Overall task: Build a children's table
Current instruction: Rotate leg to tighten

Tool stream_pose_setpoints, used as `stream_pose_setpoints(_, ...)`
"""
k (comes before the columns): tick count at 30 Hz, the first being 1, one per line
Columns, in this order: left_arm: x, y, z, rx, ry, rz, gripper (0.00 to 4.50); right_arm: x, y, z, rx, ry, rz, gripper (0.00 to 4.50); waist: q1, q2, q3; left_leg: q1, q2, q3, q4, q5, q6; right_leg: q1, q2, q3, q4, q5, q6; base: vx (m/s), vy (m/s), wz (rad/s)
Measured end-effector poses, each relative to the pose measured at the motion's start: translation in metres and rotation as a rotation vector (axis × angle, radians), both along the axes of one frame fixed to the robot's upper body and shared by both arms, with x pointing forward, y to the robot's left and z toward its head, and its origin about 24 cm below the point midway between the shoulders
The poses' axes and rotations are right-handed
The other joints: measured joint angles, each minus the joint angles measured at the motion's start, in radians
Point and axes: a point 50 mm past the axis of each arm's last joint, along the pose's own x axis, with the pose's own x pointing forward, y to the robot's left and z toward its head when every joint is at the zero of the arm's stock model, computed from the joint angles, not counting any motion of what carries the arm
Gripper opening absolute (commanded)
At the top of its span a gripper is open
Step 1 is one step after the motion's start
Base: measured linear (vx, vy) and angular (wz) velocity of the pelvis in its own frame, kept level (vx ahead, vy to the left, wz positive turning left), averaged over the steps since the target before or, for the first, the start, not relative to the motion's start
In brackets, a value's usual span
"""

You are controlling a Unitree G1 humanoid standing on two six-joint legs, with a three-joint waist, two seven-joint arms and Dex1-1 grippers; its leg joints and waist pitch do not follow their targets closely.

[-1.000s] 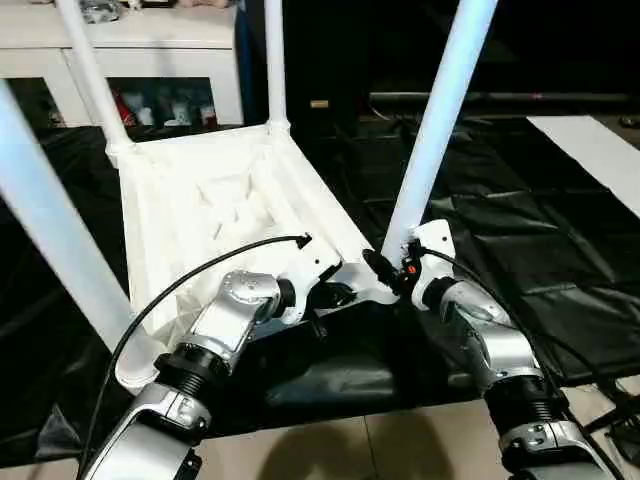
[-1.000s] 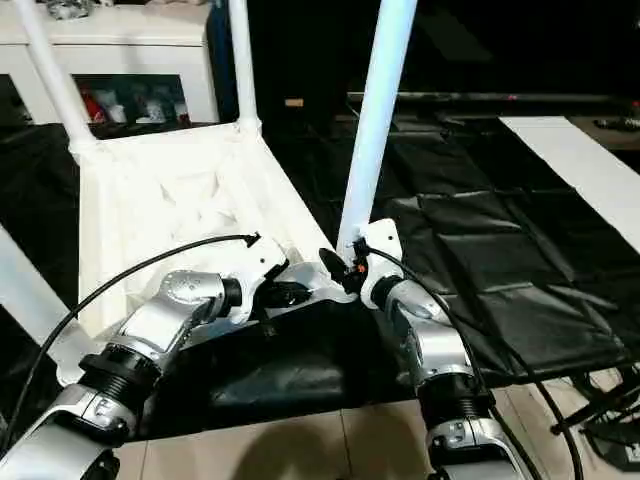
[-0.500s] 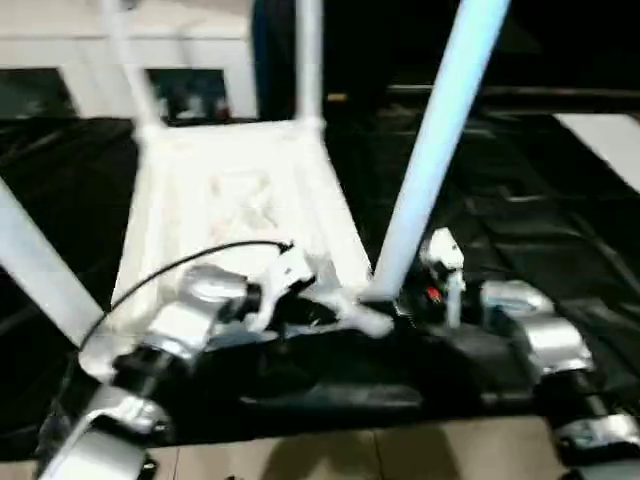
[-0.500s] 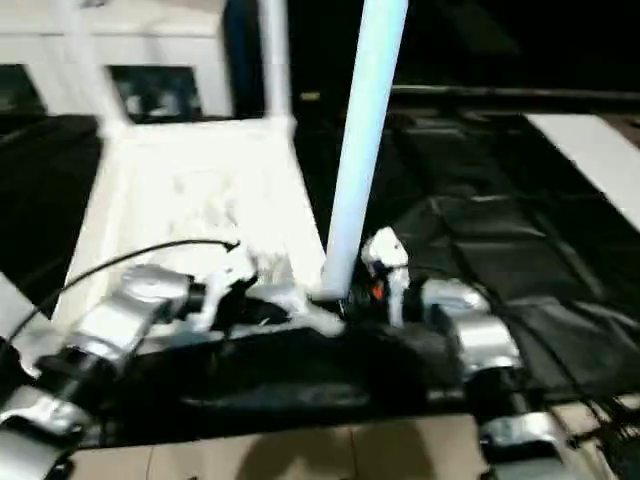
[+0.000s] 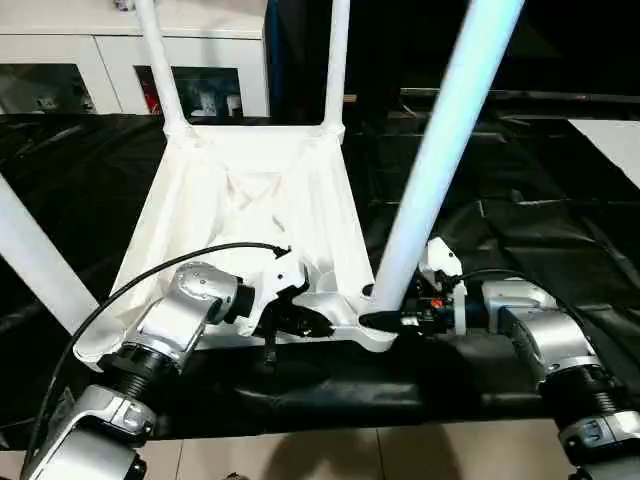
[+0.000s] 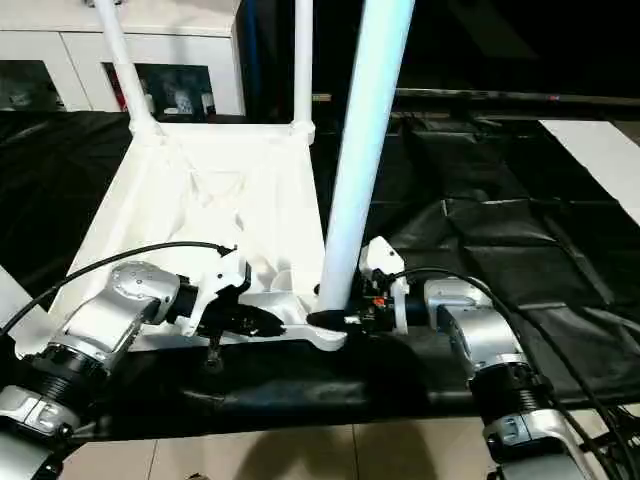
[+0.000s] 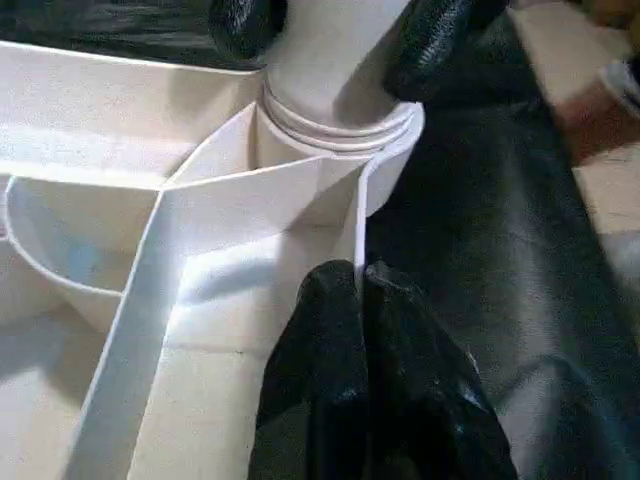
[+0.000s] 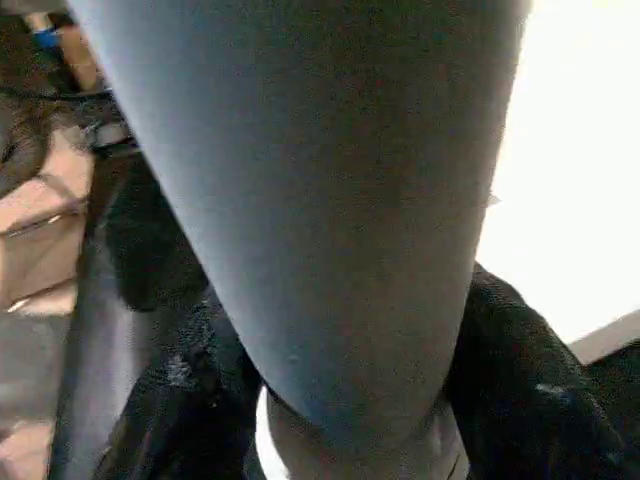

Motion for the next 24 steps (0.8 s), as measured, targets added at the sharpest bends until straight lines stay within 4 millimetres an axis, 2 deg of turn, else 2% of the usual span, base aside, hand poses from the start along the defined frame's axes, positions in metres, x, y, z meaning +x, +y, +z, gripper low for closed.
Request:
stream_pose_setpoints(4,0.016,-0.015,-0.004,0.011,-0.056,0.171,0.00,0.012,0.006,-0.010,0.034,-0.004,-0.319,2.11,-0.014,-0.004,-0.001,0.001,0.000,0.000,0.003,0.002,-0.002,0.000,0.000,0.000,-0.001,0.000,0.003,0.000,0.000,0.00)
stream_pose_setpoints(7,0.020,-0.030,-0.008,-0.005,-0.063,0.236,0.00,0.016,0.006,-0.014,0.052,-0.002,-0.483,2.06,-0.029,-0.008,-0.004,0.001,0.000,0.000,0.003,0.002,-0.002,0.001,0.000,0.000,-0.003,0.000,0.003,0.000,0.000,0.00)
stream_pose_setpoints(10,0.022,-0.038,-0.011,-0.017,-0.068,0.299,0.00,0.019,0.012,-0.017,0.050,-0.022,-0.605,2.06,-0.035,-0.009,-0.005,0.001,0.000,0.000,0.001,0.001,-0.002,0.003,0.000,0.000,-0.003,0.000,0.003,0.000,0.000,0.00)
stream_pose_setpoints(14,0.022,-0.042,-0.011,-0.015,-0.075,0.310,0.00,0.019,0.014,-0.018,0.029,-0.062,-0.631,2.06,-0.034,-0.007,-0.005,0.005,0.000,-0.002,0.001,0.001,-0.002,0.004,0.000,-0.001,-0.004,0.000,0.004,0.000,0.000,0.00)
stream_pose_setpoints(16,0.021,-0.043,-0.012,-0.012,-0.072,0.299,0.00,0.019,0.014,-0.018,0.033,-0.061,-0.629,2.70,-0.037,-0.005,-0.005,0.006,-0.001,-0.001,0.001,0.001,-0.002,0.004,0.000,-0.001,-0.005,0.000,0.004,0.000,0.000,0.00)
stream_pose_setpoints(19,0.021,-0.040,-0.011,-0.012,-0.069,0.277,0.00,0.018,0.014,-0.017,0.058,-0.040,-0.590,2.70,-0.041,-0.005,-0.005,0.006,-0.001,-0.001,0.000,0.001,-0.002,0.004,0.000,-0.001,-0.005,0.000,0.004,0.000,0.000,0.00)
stream_pose_setpoints(21,0.019,-0.036,-0.010,-0.007,-0.062,0.237,0.00,0.016,0.008,-0.015,0.043,-0.042,-0.514,3.14,-0.041,-0.005,-0.005,0.005,-0.001,-0.001,-0.002,0.001,-0.002,0.004,0.000,-0.001,-0.004,0.000,0.003,0.000,0.000,0.00)
stream_pose_setpoints(24,0.018,-0.033,-0.008,-0.006,-0.054,0.197,0.00,0.013,0.006,-0.013,0.038,-0.040,-0.436,3.14,-0.034,-0.005,-0.005,0.002,-0.001,-0.001,-0.007,0.001,-0.002,0.004,0.001,-0.001,-0.004,-0.001,0.004,0.000,0.000,0.00)
